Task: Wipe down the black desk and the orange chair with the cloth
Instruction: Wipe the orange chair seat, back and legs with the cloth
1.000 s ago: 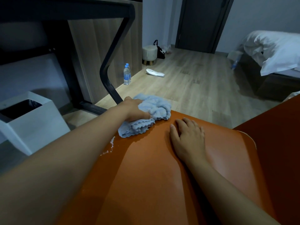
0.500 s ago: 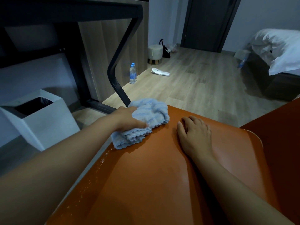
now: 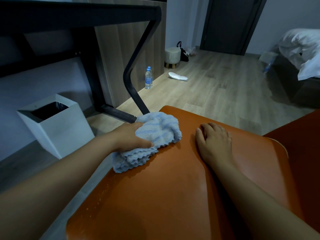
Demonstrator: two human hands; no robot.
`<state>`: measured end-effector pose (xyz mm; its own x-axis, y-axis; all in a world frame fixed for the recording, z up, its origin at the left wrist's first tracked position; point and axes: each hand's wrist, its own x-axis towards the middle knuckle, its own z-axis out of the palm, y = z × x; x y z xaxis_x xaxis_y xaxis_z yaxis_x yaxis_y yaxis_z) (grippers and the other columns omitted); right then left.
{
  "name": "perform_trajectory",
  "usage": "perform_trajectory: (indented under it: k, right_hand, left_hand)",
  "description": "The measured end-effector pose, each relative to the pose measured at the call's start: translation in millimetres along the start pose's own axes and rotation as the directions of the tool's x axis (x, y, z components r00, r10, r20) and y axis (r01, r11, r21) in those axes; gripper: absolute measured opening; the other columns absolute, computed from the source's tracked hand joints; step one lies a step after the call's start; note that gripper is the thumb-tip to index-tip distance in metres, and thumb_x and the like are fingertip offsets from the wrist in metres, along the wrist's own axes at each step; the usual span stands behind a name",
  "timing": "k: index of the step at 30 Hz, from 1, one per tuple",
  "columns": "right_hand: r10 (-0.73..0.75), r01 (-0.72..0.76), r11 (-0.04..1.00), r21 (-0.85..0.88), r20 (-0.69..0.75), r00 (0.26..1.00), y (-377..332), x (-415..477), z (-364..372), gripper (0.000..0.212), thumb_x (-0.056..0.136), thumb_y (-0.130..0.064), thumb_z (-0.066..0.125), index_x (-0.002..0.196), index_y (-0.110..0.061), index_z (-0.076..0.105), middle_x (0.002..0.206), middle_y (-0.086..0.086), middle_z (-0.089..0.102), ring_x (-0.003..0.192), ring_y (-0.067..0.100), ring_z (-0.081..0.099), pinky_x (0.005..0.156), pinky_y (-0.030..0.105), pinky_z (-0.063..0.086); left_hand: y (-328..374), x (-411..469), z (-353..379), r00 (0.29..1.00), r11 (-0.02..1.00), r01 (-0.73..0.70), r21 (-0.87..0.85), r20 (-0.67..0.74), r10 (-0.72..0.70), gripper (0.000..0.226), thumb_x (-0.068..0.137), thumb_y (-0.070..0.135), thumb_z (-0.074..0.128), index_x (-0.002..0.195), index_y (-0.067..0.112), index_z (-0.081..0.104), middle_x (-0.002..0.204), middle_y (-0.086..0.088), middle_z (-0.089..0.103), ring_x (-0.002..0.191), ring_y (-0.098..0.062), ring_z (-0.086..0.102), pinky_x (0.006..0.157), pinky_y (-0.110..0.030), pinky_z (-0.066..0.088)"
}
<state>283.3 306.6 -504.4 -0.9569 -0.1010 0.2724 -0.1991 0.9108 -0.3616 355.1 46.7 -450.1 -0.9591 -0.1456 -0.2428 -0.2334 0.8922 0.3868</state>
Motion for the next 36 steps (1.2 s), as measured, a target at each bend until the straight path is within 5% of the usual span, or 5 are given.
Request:
perform_trajectory:
  k: [18, 23, 27, 31, 36]
  right_hand:
    - [-0.001, 0.003, 1.0, -0.026, 0.058, 0.998, -8, -3, -12, 0.048, 0.097, -0.048, 0.034, 0.128, -0.019, 0.057, 0.14, 0.007, 0.05, 0.136, 0.028, 0.037, 0.114, 0.055, 0.021]
    - [-0.018, 0.016, 0.999, 0.027, 0.071, 0.997, -18, -12, -25, 0.04, 0.098, -0.042, 0.037, 0.11, -0.013, 0.063, 0.123, 0.01, 0.058, 0.121, 0.03, 0.048, 0.106, 0.052, 0.034]
    - [-0.068, 0.059, 0.994, 0.097, 0.093, 0.993, -42, -39, -30, 0.046, 0.1, -0.04, 0.038, 0.135, -0.014, 0.053, 0.142, 0.01, 0.048, 0.134, 0.027, 0.039, 0.112, 0.051, 0.028]
    - [-0.029, 0.004, 0.959, 0.284, 0.084, 0.996, -64, -85, -33, 0.04, 0.099, -0.031, 0.042, 0.133, -0.015, 0.056, 0.14, 0.009, 0.051, 0.132, 0.025, 0.043, 0.111, 0.05, 0.03]
    - [-0.067, 0.054, 0.993, 0.1, 0.133, 0.989, -69, -135, -20, 0.046, 0.097, -0.041, 0.041, 0.14, -0.026, 0.047, 0.154, 0.002, 0.034, 0.146, 0.026, 0.02, 0.118, 0.05, 0.004]
  left_hand:
    - [-20, -74, 6, 1.0, 0.995, -0.003, -0.099, 0.002, 0.003, 0.079, 0.074, 0.059, 0.067, 0.143, 0.039, 0.033, 0.139, 0.003, 0.048, 0.104, -0.009, 0.044, 0.084, -0.025, 0.035]
    - [-24, -92, 8, 1.0, 0.992, -0.004, -0.126, 0.014, 0.006, 0.08, 0.076, 0.056, 0.068, 0.144, 0.037, 0.031, 0.138, 0.003, 0.048, 0.104, -0.01, 0.044, 0.084, -0.024, 0.035]
    - [-30, -106, 9, 1.0, 0.987, 0.002, -0.158, 0.011, 0.0, 0.079, 0.076, 0.054, 0.069, 0.144, 0.037, 0.032, 0.138, 0.003, 0.048, 0.103, -0.01, 0.045, 0.083, -0.025, 0.036]
    - [-36, -115, 9, 1.0, 0.988, 0.013, -0.155, 0.013, -0.011, 0.079, 0.076, 0.055, 0.069, 0.144, 0.035, 0.033, 0.137, 0.003, 0.05, 0.105, -0.01, 0.046, 0.086, -0.026, 0.036]
    - [-43, -126, 10, 0.999, 0.983, 0.046, -0.179, 0.025, -0.042, 0.079, 0.075, 0.057, 0.069, 0.143, 0.036, 0.034, 0.137, 0.003, 0.05, 0.112, -0.014, 0.049, 0.093, -0.029, 0.039]
